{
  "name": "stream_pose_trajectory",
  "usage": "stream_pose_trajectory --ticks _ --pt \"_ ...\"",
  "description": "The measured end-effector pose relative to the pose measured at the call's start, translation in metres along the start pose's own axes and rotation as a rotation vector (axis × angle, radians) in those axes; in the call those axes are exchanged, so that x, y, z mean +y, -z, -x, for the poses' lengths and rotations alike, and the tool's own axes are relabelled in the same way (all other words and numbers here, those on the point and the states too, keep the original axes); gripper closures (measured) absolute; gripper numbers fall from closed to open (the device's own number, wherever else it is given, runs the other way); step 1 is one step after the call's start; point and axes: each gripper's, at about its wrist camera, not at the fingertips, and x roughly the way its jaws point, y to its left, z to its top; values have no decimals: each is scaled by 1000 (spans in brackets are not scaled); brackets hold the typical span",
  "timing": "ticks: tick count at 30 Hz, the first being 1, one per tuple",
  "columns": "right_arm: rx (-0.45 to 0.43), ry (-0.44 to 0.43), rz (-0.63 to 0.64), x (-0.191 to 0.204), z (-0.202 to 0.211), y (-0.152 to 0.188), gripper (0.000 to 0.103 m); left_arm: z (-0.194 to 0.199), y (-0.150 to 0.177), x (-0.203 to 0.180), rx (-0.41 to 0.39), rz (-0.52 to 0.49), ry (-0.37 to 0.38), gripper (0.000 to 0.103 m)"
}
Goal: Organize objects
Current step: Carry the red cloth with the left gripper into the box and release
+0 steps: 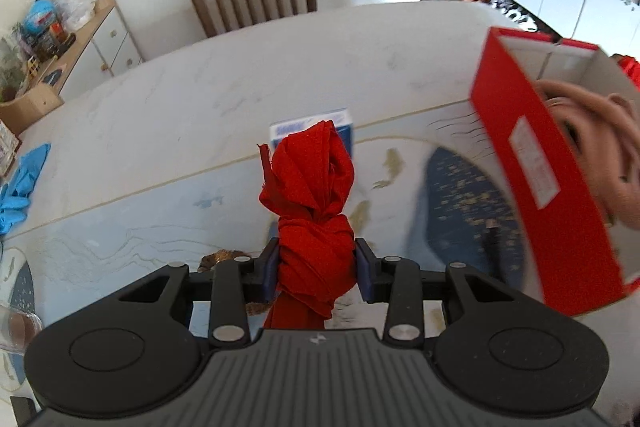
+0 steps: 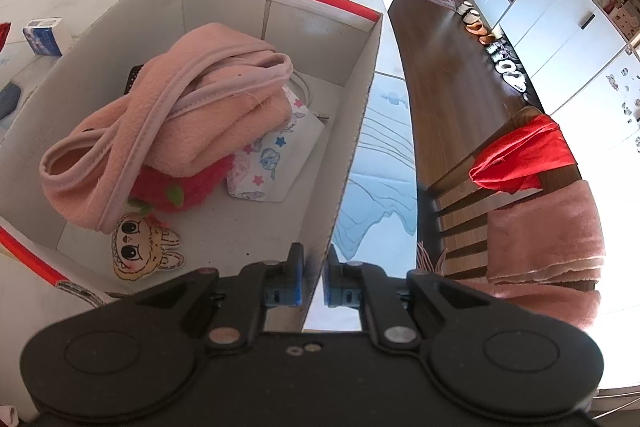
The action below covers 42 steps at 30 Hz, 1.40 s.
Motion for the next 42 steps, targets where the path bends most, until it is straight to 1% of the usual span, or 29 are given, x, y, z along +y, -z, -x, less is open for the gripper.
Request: stream_pose_trajectory --ticks 3,6,12,21,24,27,31,35,42 --pt "-4 -7 7 -1 0 1 95 14 -5 -10 -7 -3 12 67" --pt "-8 -13 14 -1 -1 1 95 28 -10 -19 -26 10 48 67" --pt "-19 -32 18 -4 -1 2 96 54 -21 -42 -61 12 99 67" --pt "-33 -63 48 -7 0 4 96 61 -44 -95 -59 -17 164 67" --pt "-37 -75 57 -8 0 4 95 63 -52 -113 -45 -9 211 67" --pt "-41 -85 72 -8 0 5 95 64 -62 -132 -39 -21 233 67" --pt "-46 -100 83 -10 0 5 94 63 -73 -155 -41 -37 236 67" --pt "-49 -117 91 -12 0 6 94 55 -87 -175 -41 -28 226 67" --pt "-55 -133 100 -15 -1 6 93 29 -106 -200 -23 -14 178 67"
